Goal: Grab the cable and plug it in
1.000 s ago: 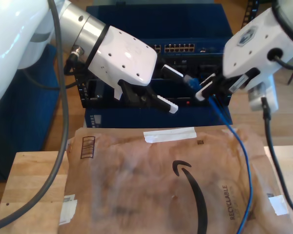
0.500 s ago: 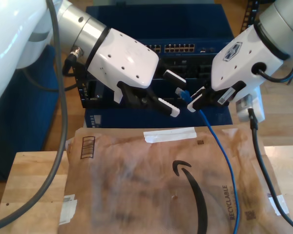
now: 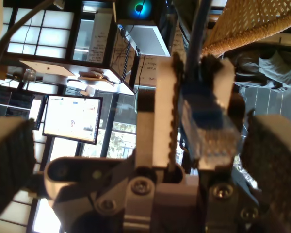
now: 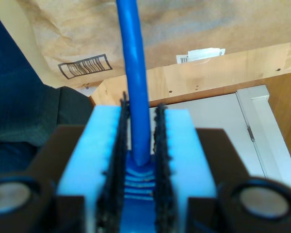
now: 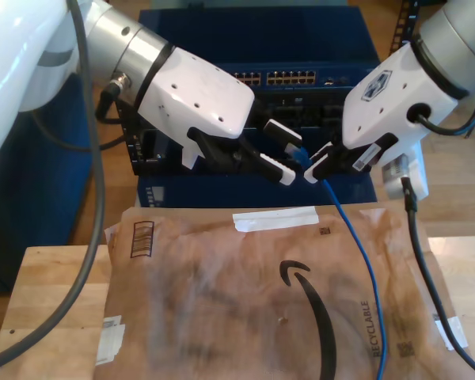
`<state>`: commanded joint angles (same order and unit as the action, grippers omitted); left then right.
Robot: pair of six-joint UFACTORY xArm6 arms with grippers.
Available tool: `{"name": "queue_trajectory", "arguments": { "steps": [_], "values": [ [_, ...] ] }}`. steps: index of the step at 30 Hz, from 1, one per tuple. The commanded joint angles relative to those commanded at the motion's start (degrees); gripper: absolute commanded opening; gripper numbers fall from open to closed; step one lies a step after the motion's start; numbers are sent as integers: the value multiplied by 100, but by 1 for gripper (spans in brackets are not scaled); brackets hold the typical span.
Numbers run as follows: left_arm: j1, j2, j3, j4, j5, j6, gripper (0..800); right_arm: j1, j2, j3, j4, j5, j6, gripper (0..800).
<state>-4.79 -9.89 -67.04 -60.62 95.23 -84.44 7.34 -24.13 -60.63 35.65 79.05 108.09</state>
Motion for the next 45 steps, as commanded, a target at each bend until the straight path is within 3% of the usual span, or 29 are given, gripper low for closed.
{"name": "queue_trajectory", "arguments": {
  "steps": [17,24,32,36,39,40,41,42,43,44,45],
  "values": [
    [9,18,9,0,-97,70,400,9,0,-9,18,9,0,4],
    [9,18,26,0,-202,79,217,53,-9,-9,18,18,9,3],
    [141,18,26,-79,-202,158,180,167,0,-44,44,0,26,4],
    [176,18,44,-79,-202,167,33,167,0,-44,35,0,18,4],
    [176,26,70,-79,-193,176,18,167,0,-35,44,9,18,14],
    [176,26,79,-88,-193,176,11,176,0,-35,44,9,18,97],
    [176,35,79,-88,-193,185,3,237,0,-9,44,18,0,321],
    [176,26,79,-88,-167,185,3,334,9,-9,44,18,-9,455],
    [167,35,70,-88,-149,176,3,360,18,-9,44,9,-18,538],
    [176,26,62,-88,-132,167,3,360,9,-26,26,9,-53,703],
    [176,26,44,-79,-123,158,2,352,0,-44,18,0,-149,797]
  ]
}}
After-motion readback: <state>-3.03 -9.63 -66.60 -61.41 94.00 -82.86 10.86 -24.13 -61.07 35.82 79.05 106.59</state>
